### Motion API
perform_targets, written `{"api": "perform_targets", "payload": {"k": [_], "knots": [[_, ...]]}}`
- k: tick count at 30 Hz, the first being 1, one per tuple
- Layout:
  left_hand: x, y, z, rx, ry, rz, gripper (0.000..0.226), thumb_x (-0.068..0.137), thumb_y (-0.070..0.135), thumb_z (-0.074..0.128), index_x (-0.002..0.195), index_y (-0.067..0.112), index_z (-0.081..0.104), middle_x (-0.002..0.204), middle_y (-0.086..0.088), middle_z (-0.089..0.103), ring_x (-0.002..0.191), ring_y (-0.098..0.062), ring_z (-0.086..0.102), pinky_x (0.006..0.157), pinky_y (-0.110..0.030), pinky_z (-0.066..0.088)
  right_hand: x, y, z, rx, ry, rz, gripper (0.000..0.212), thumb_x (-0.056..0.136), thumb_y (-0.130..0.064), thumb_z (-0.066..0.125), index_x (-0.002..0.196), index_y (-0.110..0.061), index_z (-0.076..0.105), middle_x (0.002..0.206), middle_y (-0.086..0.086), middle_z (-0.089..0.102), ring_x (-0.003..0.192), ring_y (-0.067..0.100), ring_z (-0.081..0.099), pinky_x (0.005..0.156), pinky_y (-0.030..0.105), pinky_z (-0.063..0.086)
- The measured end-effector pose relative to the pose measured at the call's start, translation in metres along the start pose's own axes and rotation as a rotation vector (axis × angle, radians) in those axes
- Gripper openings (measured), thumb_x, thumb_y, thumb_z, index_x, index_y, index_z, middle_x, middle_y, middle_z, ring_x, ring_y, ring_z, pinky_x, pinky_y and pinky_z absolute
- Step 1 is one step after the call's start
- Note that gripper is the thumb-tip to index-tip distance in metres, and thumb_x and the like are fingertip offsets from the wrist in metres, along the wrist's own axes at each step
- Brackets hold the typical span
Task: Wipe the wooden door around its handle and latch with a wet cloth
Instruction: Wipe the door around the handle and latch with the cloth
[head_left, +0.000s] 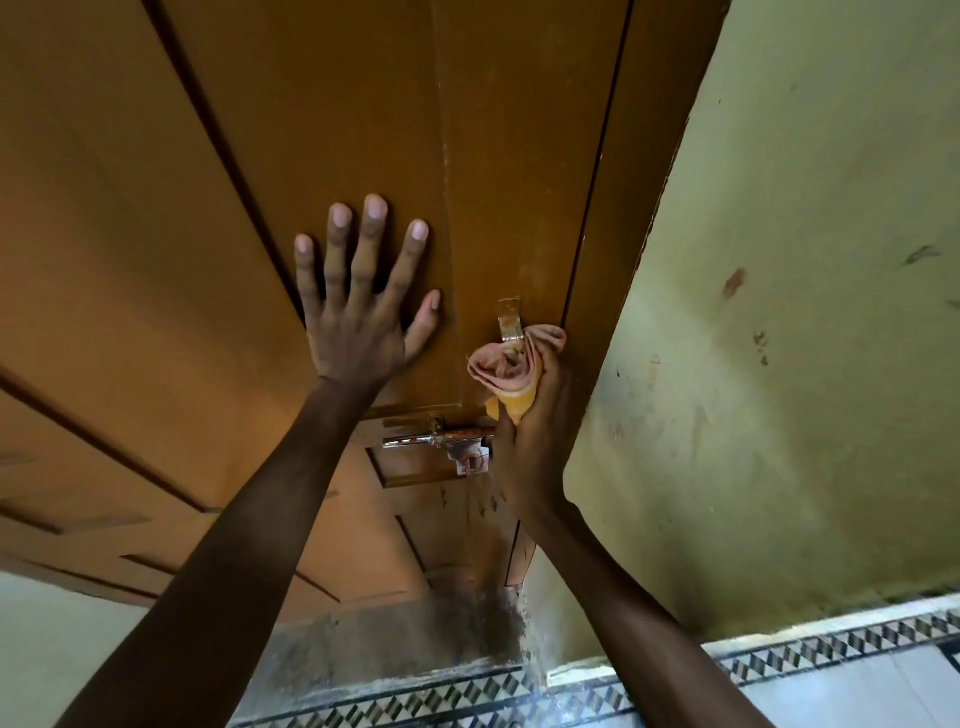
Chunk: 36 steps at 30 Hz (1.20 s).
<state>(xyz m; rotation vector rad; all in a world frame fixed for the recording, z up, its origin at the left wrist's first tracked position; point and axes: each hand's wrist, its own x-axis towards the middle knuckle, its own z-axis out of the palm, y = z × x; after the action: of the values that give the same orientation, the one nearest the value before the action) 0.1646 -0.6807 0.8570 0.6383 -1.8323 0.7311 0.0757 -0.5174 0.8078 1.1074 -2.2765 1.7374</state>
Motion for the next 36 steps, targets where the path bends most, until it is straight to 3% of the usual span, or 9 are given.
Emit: {"api": "perform_targets", "payload": {"k": [5, 11, 14, 20, 22, 25, 29, 32, 36], "knots": [[0.0, 0.0, -0.001, -0.002, -0.004, 0.002, 0.074, 0.098, 0.053, 0.05, 0.159, 0.029, 0.015, 0.167, 0.002, -0.009, 0.154, -0.021, -0.005, 0.125, -0.047, 0.0, -0.006, 0.029, 0.002, 0.022, -0.031, 0.005, 0.067, 0.074, -0.016, 0.073, 0.135, -0.002, 0.048, 0.133, 0.019, 0.054, 0.125, 0.031, 0.053, 0.097, 0.048, 0.053], [0.001, 0.0, -0.002, -0.006, -0.019, -0.001, 0.069, 0.1, 0.052, 0.048, 0.157, 0.027, 0.02, 0.167, 0.002, -0.01, 0.154, -0.021, -0.006, 0.124, -0.047, 0.0, 0.0, 0.036, -0.007, -0.194, -0.057, -0.147, 0.071, 0.068, -0.021, 0.085, 0.129, -0.003, 0.054, 0.126, 0.018, 0.061, 0.117, 0.034, 0.06, 0.1, 0.034, 0.048], [0.003, -0.001, -0.003, -0.005, -0.028, 0.0, 0.068, 0.1, 0.052, 0.047, 0.157, 0.027, 0.02, 0.167, 0.002, -0.011, 0.154, -0.021, -0.007, 0.124, -0.047, 0.0, 0.005, 0.037, -0.004, -0.326, -0.025, -0.194, 0.068, 0.067, -0.029, 0.086, 0.124, -0.003, 0.058, 0.119, 0.018, 0.067, 0.108, 0.033, 0.066, 0.093, 0.027, 0.043], [0.002, -0.001, -0.003, -0.012, -0.015, 0.008, 0.071, 0.099, 0.052, 0.05, 0.158, 0.027, 0.019, 0.167, 0.001, -0.01, 0.154, -0.022, -0.006, 0.124, -0.047, 0.0, 0.002, 0.04, -0.012, -0.134, 0.03, -0.185, 0.055, 0.078, -0.039, 0.074, 0.119, -0.004, 0.067, 0.117, 0.011, 0.071, 0.11, 0.015, 0.062, 0.093, 0.028, 0.052], [0.002, -0.001, -0.003, -0.012, -0.018, 0.008, 0.07, 0.099, 0.052, 0.05, 0.157, 0.026, 0.021, 0.167, 0.001, -0.011, 0.154, -0.022, -0.007, 0.124, -0.047, 0.0, 0.003, 0.036, -0.016, -0.002, 0.048, -0.073, 0.049, 0.079, -0.031, 0.074, 0.118, -0.002, 0.067, 0.115, 0.013, 0.072, 0.105, 0.011, 0.06, 0.091, 0.026, 0.051], [0.003, -0.001, -0.004, -0.008, -0.024, 0.01, 0.068, 0.1, 0.051, 0.05, 0.157, 0.025, 0.023, 0.167, 0.001, -0.012, 0.154, -0.022, -0.008, 0.124, -0.048, 0.001, 0.008, 0.031, -0.027, 0.319, 0.036, 0.435, 0.048, 0.075, -0.008, 0.08, 0.121, -0.007, 0.064, 0.119, 0.014, 0.068, 0.104, 0.018, 0.063, 0.091, 0.033, 0.053], [0.003, -0.001, -0.004, -0.011, -0.023, 0.0, 0.068, 0.1, 0.052, 0.05, 0.156, 0.025, 0.024, 0.167, 0.001, -0.012, 0.154, -0.022, -0.008, 0.124, -0.048, 0.0, 0.0, 0.02, -0.037, 1.049, -0.172, 0.985, 0.016, 0.092, -0.005, 0.06, 0.102, -0.018, 0.062, 0.106, 0.007, 0.067, 0.097, 0.025, 0.065, 0.087, 0.045, 0.053], [0.004, -0.001, -0.004, -0.008, -0.021, 0.0, 0.068, 0.1, 0.052, 0.051, 0.156, 0.024, 0.025, 0.167, 0.001, -0.012, 0.154, -0.022, -0.008, 0.124, -0.047, 0.0, -0.002, 0.01, -0.032, 1.128, -0.202, 1.125, 0.014, 0.095, -0.003, 0.056, 0.105, -0.01, 0.061, 0.114, 0.012, 0.065, 0.104, 0.029, 0.063, 0.094, 0.049, 0.05], [0.001, -0.001, -0.001, -0.002, 0.001, 0.007, 0.069, 0.099, 0.052, 0.051, 0.157, 0.026, 0.023, 0.167, 0.0, -0.01, 0.154, -0.022, -0.006, 0.124, -0.047, 0.001, -0.004, 0.009, -0.032, 1.12, -0.19, 1.12, 0.039, 0.095, 0.0, 0.054, 0.133, -0.005, 0.05, 0.12, 0.015, 0.062, 0.109, 0.032, 0.06, 0.104, 0.051, 0.043]]}}
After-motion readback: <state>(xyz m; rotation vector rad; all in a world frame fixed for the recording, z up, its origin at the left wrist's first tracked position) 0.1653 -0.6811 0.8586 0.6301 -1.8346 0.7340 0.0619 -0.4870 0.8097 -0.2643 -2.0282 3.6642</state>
